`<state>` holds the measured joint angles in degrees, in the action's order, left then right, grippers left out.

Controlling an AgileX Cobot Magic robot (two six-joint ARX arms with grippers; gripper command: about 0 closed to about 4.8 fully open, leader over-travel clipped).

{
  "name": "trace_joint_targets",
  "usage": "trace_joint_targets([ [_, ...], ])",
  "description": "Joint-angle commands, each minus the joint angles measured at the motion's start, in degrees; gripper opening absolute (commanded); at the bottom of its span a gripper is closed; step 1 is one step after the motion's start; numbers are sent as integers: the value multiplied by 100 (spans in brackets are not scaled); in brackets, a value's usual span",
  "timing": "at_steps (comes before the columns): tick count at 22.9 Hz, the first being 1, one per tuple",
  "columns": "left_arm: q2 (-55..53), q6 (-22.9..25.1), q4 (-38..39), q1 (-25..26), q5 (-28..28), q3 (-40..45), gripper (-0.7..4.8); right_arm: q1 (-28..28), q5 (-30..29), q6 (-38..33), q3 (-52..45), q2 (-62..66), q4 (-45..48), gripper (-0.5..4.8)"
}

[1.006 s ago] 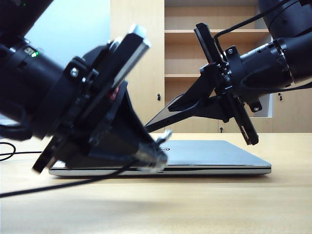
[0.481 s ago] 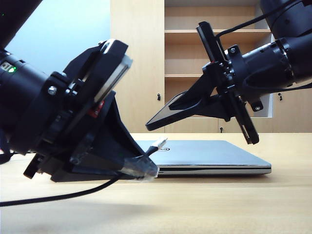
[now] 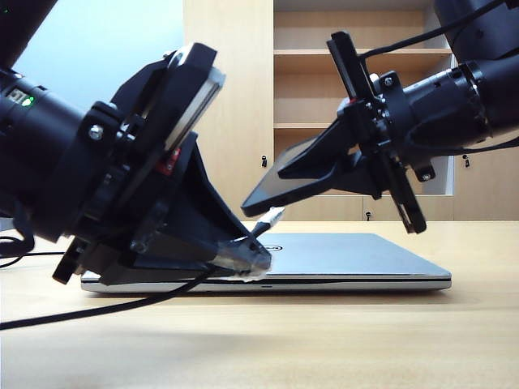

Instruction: Pick up the charging cable and the phone, plug the charging cable into the charging port on the phone, and finally place them back on the table.

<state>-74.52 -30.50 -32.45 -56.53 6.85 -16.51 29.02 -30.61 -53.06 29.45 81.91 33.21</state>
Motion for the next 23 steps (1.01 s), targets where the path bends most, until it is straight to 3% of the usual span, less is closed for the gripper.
trace_joint_targets([
  [1,11,-90,-109,48,0,-9,-6,15,-162,76,28,-46,348,-5],
  [9,11,-210,-164,219,0,7,-6,72,-70,48,-129,-46,358,-6],
  [16,11,-208,-195,205,0,7,-6,76,516,-225,-142,-46,907,-6],
  [23,11,-210,-205,205,0,7,-6,162,597,-258,-144,-31,887,-6],
])
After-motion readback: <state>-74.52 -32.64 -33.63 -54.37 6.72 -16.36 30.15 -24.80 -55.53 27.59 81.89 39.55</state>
